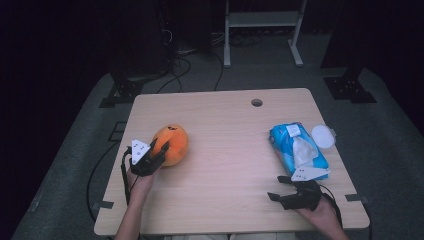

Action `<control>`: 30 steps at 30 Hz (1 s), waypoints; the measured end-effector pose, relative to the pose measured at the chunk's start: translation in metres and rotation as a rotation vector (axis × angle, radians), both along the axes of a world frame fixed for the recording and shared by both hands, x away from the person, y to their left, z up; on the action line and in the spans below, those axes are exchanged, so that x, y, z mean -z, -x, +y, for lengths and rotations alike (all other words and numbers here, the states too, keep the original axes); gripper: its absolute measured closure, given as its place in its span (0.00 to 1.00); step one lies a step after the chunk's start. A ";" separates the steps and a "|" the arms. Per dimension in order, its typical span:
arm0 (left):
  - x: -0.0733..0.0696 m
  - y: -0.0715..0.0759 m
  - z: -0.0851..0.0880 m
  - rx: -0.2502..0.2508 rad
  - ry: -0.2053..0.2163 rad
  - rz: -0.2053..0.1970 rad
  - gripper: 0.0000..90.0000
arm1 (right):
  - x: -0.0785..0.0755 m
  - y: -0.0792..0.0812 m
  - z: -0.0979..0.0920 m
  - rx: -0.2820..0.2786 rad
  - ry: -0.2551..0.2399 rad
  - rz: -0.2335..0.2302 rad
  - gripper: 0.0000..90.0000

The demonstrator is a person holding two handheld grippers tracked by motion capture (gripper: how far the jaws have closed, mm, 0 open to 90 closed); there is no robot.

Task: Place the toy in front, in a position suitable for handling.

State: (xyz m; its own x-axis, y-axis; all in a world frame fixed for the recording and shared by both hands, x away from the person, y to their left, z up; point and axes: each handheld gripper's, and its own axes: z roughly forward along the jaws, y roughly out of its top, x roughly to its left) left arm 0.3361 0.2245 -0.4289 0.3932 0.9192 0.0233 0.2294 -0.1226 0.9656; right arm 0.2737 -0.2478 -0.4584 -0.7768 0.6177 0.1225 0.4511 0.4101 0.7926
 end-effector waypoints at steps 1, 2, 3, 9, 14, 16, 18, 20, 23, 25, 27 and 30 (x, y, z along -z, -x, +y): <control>-0.001 0.001 -0.003 0.013 0.012 -0.002 0.67 | -0.001 0.001 -0.001 0.003 -0.003 -0.005 0.28; -0.001 0.001 -0.003 0.013 0.012 -0.002 0.67 | -0.003 0.001 -0.002 0.005 -0.006 -0.014 0.28; -0.003 0.002 -0.006 0.027 0.017 -0.006 0.67 | -0.003 0.001 -0.002 0.005 -0.006 -0.014 0.28; -0.008 0.011 -0.036 0.162 0.038 -0.002 0.67 | -0.018 0.008 -0.010 0.038 -0.044 -0.082 0.29; -0.007 0.018 -0.064 0.267 0.046 0.006 0.67 | -0.034 0.014 -0.018 0.069 -0.079 -0.162 0.28; -0.004 0.020 -0.075 0.308 0.044 0.018 0.67 | -0.042 0.017 -0.021 0.081 -0.076 -0.203 0.28; -0.002 0.022 -0.081 0.331 0.036 0.024 0.67 | -0.046 0.018 -0.022 0.088 -0.082 -0.223 0.29; 0.006 0.027 -0.099 0.397 -0.003 0.044 0.67 | -0.057 0.018 -0.027 0.111 -0.090 -0.273 0.29; 0.009 0.032 -0.114 0.454 -0.015 0.054 0.67 | -0.066 0.012 -0.034 0.146 -0.082 -0.301 0.29; 0.009 0.036 -0.122 0.487 -0.018 0.058 0.67 | -0.071 0.006 -0.039 0.172 -0.067 -0.322 0.29; 0.010 0.037 -0.125 0.502 -0.017 0.058 0.67 | -0.074 -0.002 -0.043 0.197 -0.050 -0.333 0.29; 0.012 0.040 -0.133 0.539 -0.018 0.061 0.67 | -0.072 -0.021 -0.047 0.229 0.008 -0.326 0.29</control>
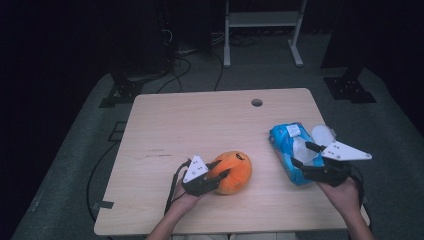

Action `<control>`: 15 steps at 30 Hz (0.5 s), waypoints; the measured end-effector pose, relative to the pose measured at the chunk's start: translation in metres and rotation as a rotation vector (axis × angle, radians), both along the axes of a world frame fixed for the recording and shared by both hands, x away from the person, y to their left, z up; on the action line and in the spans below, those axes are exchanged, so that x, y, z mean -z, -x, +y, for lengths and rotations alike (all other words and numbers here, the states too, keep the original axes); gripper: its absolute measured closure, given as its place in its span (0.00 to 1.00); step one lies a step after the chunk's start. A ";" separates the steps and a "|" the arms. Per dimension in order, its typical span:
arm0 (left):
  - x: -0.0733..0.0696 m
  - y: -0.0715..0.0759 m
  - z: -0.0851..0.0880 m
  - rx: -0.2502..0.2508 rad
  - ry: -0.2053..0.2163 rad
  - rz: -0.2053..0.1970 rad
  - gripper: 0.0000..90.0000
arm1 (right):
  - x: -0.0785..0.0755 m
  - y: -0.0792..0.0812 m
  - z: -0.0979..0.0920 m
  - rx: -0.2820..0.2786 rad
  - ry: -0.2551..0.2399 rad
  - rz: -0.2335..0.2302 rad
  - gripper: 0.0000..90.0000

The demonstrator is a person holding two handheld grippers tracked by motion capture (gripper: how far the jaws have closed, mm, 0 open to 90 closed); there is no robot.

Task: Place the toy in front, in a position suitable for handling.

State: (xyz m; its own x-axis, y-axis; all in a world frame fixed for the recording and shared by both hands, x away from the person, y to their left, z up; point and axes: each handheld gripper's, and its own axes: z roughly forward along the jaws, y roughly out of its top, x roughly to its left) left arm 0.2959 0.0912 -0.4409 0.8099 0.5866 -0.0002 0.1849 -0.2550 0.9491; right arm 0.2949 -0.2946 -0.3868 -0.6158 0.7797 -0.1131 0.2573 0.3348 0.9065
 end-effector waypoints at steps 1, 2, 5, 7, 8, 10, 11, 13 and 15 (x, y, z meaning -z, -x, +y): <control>0.000 0.002 -0.002 0.014 -0.010 -0.008 0.66 | 0.003 -0.007 -0.001 0.014 0.019 0.013 0.29; 0.000 0.002 -0.002 0.020 -0.009 -0.005 0.66 | 0.007 -0.014 -0.001 0.029 0.030 0.028 0.29; 0.001 0.002 -0.001 0.038 -0.018 -0.008 0.64 | 0.021 -0.030 -0.001 0.068 0.041 0.076 0.33; 0.002 0.001 0.000 0.044 -0.020 -0.009 0.62 | 0.030 -0.036 -0.001 0.106 0.070 0.093 0.36; 0.002 0.001 0.000 0.044 -0.020 -0.009 0.61 | 0.030 -0.036 -0.001 0.106 0.070 0.093 0.36; 0.003 0.001 0.001 0.052 -0.028 -0.014 0.59 | 0.041 -0.038 0.001 0.143 0.134 0.119 0.46; 0.003 0.001 0.001 0.052 -0.028 -0.014 0.57 | 0.041 -0.038 0.001 0.143 0.134 0.119 0.46; 0.003 0.002 0.002 0.062 -0.046 -0.024 0.54 | 0.046 -0.040 0.000 0.168 0.154 0.144 0.54; 0.003 0.003 0.003 0.063 -0.049 -0.025 0.49 | 0.047 -0.040 -0.002 0.175 0.147 0.158 0.60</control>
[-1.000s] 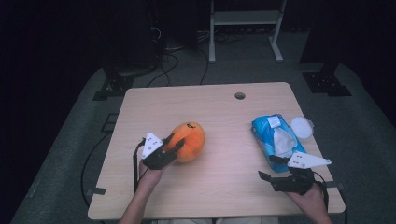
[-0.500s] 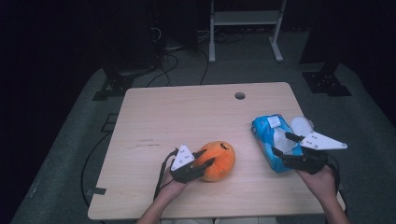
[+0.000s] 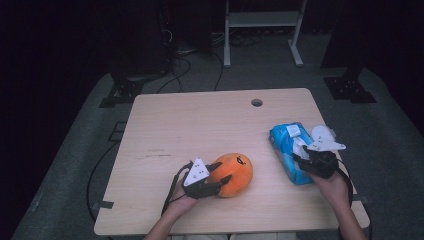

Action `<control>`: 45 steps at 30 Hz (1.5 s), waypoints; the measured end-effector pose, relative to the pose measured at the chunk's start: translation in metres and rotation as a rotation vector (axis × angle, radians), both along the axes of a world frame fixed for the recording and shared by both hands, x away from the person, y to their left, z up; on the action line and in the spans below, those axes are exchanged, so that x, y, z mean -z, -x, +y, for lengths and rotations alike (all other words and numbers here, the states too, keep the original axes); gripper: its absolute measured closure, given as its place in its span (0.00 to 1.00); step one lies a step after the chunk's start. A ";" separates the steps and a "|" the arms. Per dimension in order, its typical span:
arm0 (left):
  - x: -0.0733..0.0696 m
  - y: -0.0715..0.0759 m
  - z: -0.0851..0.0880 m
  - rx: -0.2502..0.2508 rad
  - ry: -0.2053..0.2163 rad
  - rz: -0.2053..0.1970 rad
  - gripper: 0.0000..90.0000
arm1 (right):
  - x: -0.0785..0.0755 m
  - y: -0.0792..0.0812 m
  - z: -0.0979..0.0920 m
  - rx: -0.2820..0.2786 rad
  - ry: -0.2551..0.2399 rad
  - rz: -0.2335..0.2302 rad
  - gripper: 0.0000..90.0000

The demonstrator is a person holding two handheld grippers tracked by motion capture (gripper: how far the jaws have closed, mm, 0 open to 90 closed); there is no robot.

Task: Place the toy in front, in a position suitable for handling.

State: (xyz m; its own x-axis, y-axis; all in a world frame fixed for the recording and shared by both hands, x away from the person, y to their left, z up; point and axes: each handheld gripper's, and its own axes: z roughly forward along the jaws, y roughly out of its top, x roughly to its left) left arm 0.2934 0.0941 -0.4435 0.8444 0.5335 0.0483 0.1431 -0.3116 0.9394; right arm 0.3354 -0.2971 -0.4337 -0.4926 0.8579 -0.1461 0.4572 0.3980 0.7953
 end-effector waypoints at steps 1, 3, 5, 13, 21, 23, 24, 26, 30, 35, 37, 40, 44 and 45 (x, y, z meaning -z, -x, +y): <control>-0.001 0.000 0.001 0.000 -0.007 0.001 0.47 | 0.000 0.000 -0.001 0.002 -0.007 0.002 0.64; -0.003 0.001 0.002 -0.002 -0.009 0.005 0.41 | 0.001 0.000 -0.003 0.002 -0.015 0.003 0.68; -0.006 0.001 0.005 -0.001 0.000 0.007 0.39 | 0.001 0.000 -0.009 0.001 -0.059 0.023 0.76; -0.009 0.008 0.015 -0.001 -0.042 0.018 0.24 | 0.001 -0.002 -0.021 0.019 -0.115 0.047 0.91; -0.004 0.008 0.016 -0.003 -0.100 0.007 0.34 | -0.013 0.008 -0.018 -0.024 -0.180 0.044 0.96; -0.002 0.007 0.017 -0.009 -0.092 0.008 0.35 | -0.021 0.014 -0.015 -0.054 -0.198 0.030 0.97; -0.001 0.006 0.018 -0.011 -0.092 0.006 0.35 | -0.025 0.017 -0.013 -0.073 -0.209 0.020 0.97; 0.002 0.004 0.019 -0.014 -0.088 0.010 0.35 | -0.033 0.025 -0.008 -0.107 -0.225 0.007 0.97; 0.003 0.000 0.020 -0.015 -0.075 0.012 0.35 | -0.047 0.041 0.003 -0.186 -0.259 -0.010 0.97; 0.005 -0.002 0.019 -0.008 -0.072 0.002 0.35 | -0.057 0.067 0.027 -0.312 -0.292 0.001 0.97; 0.005 -0.002 0.020 -0.008 -0.073 0.003 0.35 | -0.059 0.076 0.039 -0.360 -0.283 0.012 0.97; 0.005 -0.003 0.020 -0.007 -0.072 -0.001 0.35 | -0.061 0.084 0.050 -0.407 -0.278 0.041 0.97; 0.005 -0.003 0.019 -0.005 -0.076 -0.008 0.35 | -0.063 0.091 0.073 -0.489 -0.249 0.094 0.97; 0.005 -0.003 0.018 -0.003 -0.074 -0.010 0.35 | -0.063 0.091 0.078 -0.507 -0.245 0.109 0.97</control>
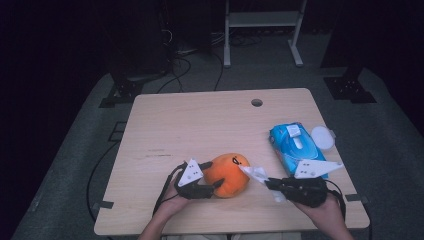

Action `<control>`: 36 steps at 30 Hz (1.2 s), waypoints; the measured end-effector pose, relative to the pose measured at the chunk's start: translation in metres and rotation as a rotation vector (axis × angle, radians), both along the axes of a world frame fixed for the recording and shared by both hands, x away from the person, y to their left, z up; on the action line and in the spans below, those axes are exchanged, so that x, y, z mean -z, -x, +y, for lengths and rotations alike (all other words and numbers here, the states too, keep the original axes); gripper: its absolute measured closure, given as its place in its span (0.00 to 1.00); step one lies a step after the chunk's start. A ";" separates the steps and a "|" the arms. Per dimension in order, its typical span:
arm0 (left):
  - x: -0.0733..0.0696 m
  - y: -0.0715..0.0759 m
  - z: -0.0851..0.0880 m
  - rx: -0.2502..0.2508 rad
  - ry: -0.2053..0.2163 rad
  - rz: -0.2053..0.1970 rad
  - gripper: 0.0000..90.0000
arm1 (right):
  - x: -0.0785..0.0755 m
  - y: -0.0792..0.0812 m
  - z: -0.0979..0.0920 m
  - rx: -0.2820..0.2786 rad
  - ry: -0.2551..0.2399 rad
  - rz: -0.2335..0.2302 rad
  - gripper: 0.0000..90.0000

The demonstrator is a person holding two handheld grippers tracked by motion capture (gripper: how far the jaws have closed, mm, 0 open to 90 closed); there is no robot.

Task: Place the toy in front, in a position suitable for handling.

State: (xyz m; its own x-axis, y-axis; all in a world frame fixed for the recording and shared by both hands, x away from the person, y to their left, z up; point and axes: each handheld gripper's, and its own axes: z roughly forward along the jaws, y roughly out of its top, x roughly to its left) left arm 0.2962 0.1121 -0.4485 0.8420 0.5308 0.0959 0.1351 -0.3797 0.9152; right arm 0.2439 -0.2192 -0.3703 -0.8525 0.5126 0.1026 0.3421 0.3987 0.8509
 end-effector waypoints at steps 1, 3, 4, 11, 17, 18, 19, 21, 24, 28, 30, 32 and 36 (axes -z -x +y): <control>0.000 0.000 -0.001 0.008 0.000 -0.008 0.35 | 0.001 -0.004 0.010 -0.030 0.022 0.006 0.96; 0.001 0.000 -0.001 0.011 0.002 -0.010 0.35 | 0.004 -0.014 0.018 -0.043 0.028 0.014 0.96; 0.001 0.000 -0.001 0.011 0.002 -0.010 0.35 | 0.005 -0.021 0.021 -0.042 0.030 0.014 0.96; 0.001 0.000 0.000 0.016 -0.005 -0.010 0.35 | 0.035 -0.053 0.043 0.017 0.073 -0.020 0.92; 0.003 0.000 -0.001 0.027 -0.008 -0.003 0.35 | 0.048 -0.048 0.052 0.018 0.077 -0.110 0.65; 0.003 -0.001 -0.002 0.028 -0.010 -0.003 0.35 | 0.049 -0.047 0.055 0.019 0.088 -0.118 0.61; 0.003 -0.001 -0.002 0.028 -0.010 -0.003 0.35 | 0.050 -0.048 0.058 0.014 0.092 -0.124 0.57; 0.003 -0.001 -0.003 0.026 -0.018 -0.004 0.35 | 0.053 -0.048 0.066 0.013 0.114 -0.143 0.56; 0.004 -0.001 -0.002 0.023 -0.021 0.008 0.34 | 0.055 -0.048 0.071 0.015 0.143 -0.174 0.57; -0.018 0.001 0.005 0.004 0.020 0.000 0.24 | 0.058 -0.054 0.074 0.046 0.138 -0.162 0.71; -0.021 0.004 0.003 0.022 0.041 0.003 0.23 | 0.058 -0.054 0.073 0.061 0.128 -0.146 0.76; -0.013 0.006 -0.006 0.042 -0.059 -0.006 0.26 | 0.058 -0.053 0.072 0.069 0.122 -0.143 0.80; -0.001 0.002 -0.006 0.032 -0.061 0.020 0.38 | 0.057 -0.046 0.072 0.088 0.131 -0.175 0.85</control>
State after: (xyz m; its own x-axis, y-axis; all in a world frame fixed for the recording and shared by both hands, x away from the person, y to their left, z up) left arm 0.2938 0.1058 -0.4479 0.8604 0.4975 0.1101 0.1400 -0.4386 0.8877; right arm 0.2897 -0.1471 -0.4271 -0.8028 0.5850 -0.1155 0.2319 0.4847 0.8434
